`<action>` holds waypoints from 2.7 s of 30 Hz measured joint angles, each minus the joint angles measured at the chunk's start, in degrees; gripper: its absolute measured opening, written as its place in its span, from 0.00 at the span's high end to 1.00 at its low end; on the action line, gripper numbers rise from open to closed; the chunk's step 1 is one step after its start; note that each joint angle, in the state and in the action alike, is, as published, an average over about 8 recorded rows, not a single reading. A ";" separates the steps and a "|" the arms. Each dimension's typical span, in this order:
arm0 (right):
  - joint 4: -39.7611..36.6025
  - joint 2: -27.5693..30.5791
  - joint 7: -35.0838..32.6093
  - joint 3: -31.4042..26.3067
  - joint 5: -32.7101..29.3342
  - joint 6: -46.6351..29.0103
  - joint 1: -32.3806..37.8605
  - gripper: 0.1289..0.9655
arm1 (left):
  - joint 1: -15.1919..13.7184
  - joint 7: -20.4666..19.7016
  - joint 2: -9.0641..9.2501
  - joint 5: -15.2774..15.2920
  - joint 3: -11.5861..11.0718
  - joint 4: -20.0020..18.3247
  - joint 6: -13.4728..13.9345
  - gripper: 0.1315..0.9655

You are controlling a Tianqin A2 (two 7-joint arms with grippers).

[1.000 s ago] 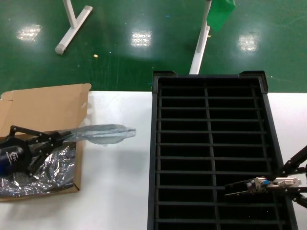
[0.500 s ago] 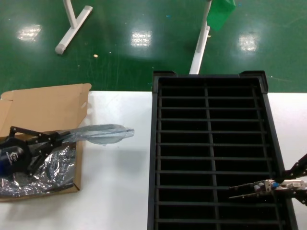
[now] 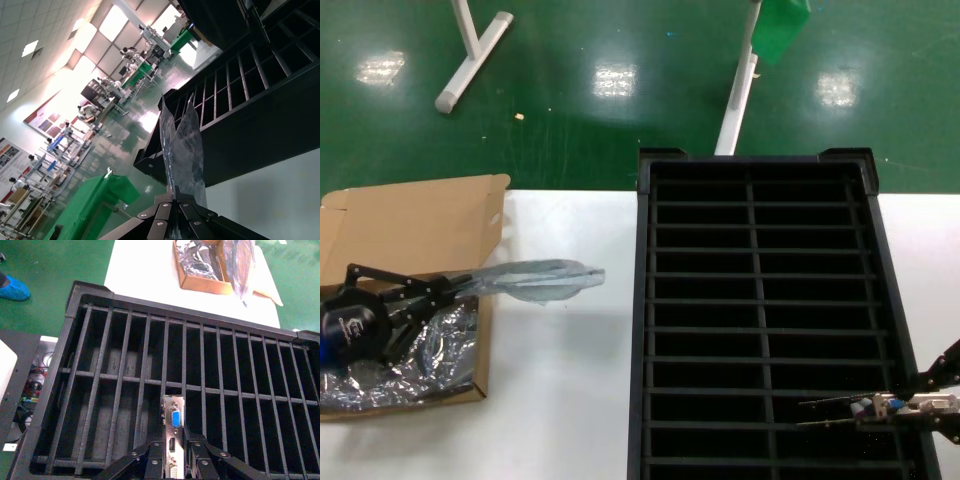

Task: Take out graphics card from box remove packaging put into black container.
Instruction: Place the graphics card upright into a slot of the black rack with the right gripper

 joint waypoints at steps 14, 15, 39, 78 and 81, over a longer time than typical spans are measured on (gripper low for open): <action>0.00 -2.08 0.21 -1.60 -2.17 -1.21 2.43 0.92 | 1.07 0.21 -0.52 -0.26 -0.57 -0.24 0.36 0.99; 0.00 -2.35 0.25 -1.84 -2.40 -1.53 2.90 0.92 | 1.09 0.33 -0.55 -0.27 -0.61 -0.06 0.44 0.99; 0.00 -4.71 -2.76 -4.76 -2.78 -7.90 8.96 0.92 | -0.09 2.89 -0.63 0.37 -0.55 4.72 2.03 0.99; -3.49 -13.38 6.82 -12.71 -10.48 -13.96 19.77 0.92 | -3.86 7.91 -0.98 1.03 1.58 14.33 3.91 0.99; -3.40 -13.46 6.93 -13.03 -10.52 -13.97 19.99 0.92 | -4.03 8.06 -1.00 0.93 1.80 14.66 3.91 0.99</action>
